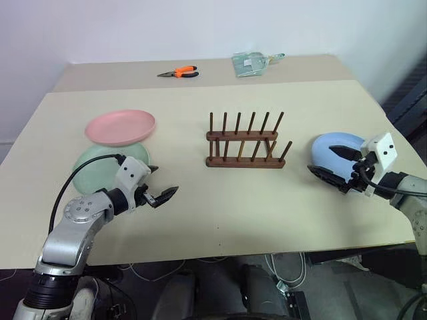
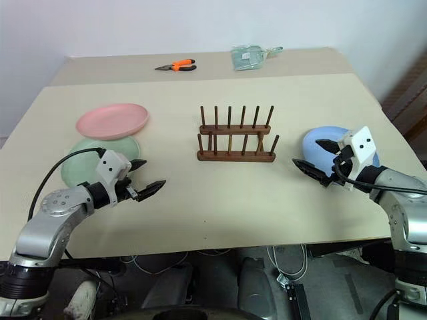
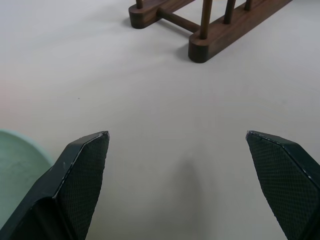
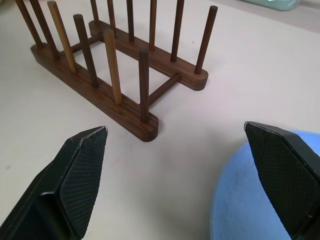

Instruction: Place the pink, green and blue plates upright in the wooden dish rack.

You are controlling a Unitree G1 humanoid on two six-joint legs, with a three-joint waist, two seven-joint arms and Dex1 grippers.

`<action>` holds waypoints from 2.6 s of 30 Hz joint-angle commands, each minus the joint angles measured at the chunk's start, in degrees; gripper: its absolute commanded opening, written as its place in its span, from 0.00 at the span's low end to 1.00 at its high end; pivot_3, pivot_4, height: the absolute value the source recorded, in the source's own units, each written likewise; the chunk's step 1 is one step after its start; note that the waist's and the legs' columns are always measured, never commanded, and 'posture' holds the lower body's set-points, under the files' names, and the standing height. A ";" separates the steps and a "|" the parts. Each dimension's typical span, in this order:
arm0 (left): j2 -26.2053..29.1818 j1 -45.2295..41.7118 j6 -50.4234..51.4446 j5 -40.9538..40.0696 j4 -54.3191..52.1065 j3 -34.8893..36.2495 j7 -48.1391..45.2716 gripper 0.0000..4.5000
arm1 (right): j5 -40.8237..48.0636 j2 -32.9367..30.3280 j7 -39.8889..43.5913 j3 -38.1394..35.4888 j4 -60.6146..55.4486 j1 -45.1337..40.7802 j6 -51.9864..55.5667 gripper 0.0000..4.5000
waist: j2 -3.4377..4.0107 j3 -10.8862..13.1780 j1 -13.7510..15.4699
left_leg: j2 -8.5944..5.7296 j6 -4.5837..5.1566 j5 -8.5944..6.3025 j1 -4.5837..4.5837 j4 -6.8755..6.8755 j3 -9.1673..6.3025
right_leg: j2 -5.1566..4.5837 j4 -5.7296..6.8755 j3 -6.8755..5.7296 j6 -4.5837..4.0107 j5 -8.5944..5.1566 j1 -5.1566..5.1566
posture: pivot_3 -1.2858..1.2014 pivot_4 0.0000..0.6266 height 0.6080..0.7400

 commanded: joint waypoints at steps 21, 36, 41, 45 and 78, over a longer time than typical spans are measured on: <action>-14.66 -37.47 -18.96 11.95 52.50 -19.59 -15.98 1.00 | 2.46 7.04 -8.55 0.24 -21.79 11.42 5.41 1.00 | -0.06 0.00 1.42 | -0.15 0.02 0.01 -0.38 0.11 -0.12 | 0.00 -0.02 -0.12 0.11 0.19 -0.21 | 0.52 0.24 1.00; -18.26 -33.16 -27.37 15.40 47.55 -22.46 -24.59 0.17 | 1.07 5.44 -9.97 -4.15 -24.14 19.32 3.55 1.00 | -0.12 -0.09 1.25 | -0.12 0.03 0.01 -0.32 0.10 -0.14 | -0.04 -0.01 -0.14 0.31 0.07 -0.13 | 0.52 0.24 1.00; -14.04 -25.17 -19.91 14.34 30.71 -23.09 -25.77 0.17 | 1.69 3.48 -8.07 -7.66 -23.75 21.97 4.07 1.00 | -0.10 -0.10 1.31 | -0.08 0.03 0.00 -0.32 0.11 -0.16 | -0.03 0.00 -0.13 0.26 0.05 -0.12 | 0.52 0.24 1.00; -12.14 -22.86 -15.47 14.16 25.75 -22.88 -24.98 0.48 | 0.62 2.34 -6.94 -8.97 -21.98 24.09 3.63 1.00 | -0.11 -0.10 1.37 | -0.07 0.04 0.00 -0.33 0.13 -0.16 | -0.03 0.00 -0.14 0.13 -0.03 -0.11 | 0.52 0.24 1.00; -18.59 -18.73 -1.27 20.74 21.76 -21.57 10.11 0.34 | -25.60 14.33 -23.70 18.50 0.87 -4.39 -2.66 0.00 | -0.27 -0.25 1.06 | -0.07 0.05 -0.02 0.23 0.08 -0.13 | -0.02 0.24 -0.15 -0.03 -0.22 0.24 | 0.52 0.24 1.00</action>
